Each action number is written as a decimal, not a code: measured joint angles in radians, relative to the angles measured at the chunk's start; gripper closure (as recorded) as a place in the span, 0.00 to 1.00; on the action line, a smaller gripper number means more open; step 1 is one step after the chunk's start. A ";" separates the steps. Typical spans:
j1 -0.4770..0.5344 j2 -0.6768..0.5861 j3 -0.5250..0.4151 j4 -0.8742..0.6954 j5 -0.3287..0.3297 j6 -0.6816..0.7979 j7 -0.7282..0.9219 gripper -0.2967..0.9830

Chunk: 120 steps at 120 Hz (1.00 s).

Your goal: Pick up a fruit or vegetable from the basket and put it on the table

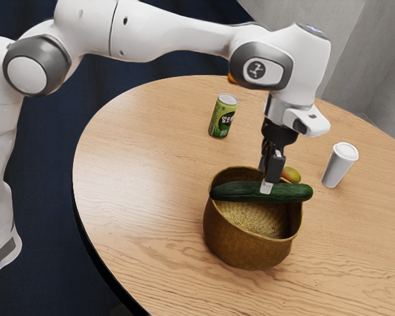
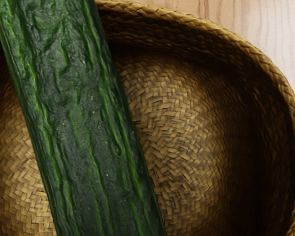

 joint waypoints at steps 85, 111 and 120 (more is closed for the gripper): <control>0.033 0.093 0.002 -0.008 -0.044 0.027 -0.004 0.23; 0.033 0.108 0.009 -0.012 -0.038 0.039 -0.005 0.32; 0.033 0.110 0.011 -0.012 -0.035 0.041 -0.006 0.41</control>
